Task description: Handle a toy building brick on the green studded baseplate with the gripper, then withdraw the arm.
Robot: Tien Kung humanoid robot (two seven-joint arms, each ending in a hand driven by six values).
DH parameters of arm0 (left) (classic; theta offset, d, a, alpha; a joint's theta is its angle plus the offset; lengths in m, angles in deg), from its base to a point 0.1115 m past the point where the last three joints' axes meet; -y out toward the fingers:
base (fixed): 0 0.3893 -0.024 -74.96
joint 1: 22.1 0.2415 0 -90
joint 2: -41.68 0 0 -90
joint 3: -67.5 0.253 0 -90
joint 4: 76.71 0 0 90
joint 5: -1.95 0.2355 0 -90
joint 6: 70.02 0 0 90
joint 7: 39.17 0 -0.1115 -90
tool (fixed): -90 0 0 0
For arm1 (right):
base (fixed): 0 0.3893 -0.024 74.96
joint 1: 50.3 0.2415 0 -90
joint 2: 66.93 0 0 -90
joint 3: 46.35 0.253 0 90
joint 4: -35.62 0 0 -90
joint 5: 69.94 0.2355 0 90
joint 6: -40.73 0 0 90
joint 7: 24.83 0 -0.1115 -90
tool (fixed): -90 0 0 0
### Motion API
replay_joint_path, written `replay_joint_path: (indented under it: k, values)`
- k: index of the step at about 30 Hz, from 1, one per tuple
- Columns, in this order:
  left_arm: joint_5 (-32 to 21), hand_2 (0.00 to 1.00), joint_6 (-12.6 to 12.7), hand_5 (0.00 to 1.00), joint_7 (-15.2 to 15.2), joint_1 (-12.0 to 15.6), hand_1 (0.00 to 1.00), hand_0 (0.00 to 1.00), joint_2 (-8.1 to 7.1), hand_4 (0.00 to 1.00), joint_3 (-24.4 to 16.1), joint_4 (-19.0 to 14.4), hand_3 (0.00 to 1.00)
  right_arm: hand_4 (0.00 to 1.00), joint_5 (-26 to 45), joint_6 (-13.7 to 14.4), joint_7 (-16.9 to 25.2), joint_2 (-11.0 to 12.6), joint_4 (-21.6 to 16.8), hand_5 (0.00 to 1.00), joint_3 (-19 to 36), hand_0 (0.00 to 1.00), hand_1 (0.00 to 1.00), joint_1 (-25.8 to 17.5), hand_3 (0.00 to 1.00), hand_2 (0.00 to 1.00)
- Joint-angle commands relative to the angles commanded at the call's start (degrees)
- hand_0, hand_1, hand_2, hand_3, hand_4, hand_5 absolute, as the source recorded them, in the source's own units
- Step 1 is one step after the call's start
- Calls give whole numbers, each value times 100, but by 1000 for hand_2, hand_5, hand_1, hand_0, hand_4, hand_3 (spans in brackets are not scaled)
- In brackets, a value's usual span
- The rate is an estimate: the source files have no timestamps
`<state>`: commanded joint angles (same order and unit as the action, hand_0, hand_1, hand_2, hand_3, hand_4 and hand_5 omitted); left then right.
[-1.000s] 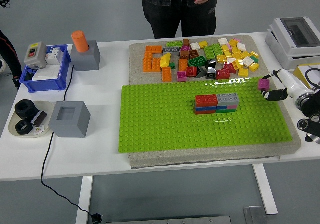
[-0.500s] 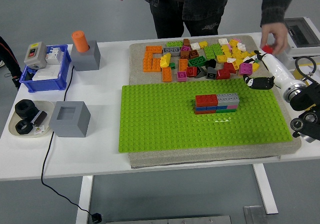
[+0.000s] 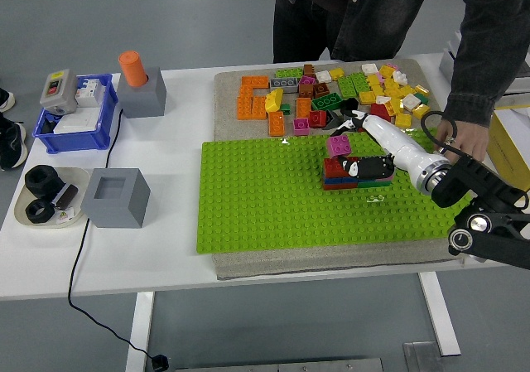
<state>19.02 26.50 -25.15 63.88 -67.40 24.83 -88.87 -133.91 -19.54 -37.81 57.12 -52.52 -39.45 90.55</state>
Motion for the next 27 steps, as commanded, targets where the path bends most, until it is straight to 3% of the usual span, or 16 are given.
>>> replay_joint_path:
  k: [9,27]
  values:
    - [17,793,3,544,8,-18,807,809,6,854,-20,-2,753,512,411,-82,127,-298,590,31,-387,957,998,190,565,976]
    - [46,793,-2,550,16,-35,805,809,-2,857,-36,-4,752,517,976,-141,281,-522,1109,34,-620,957,998,339,564,971]
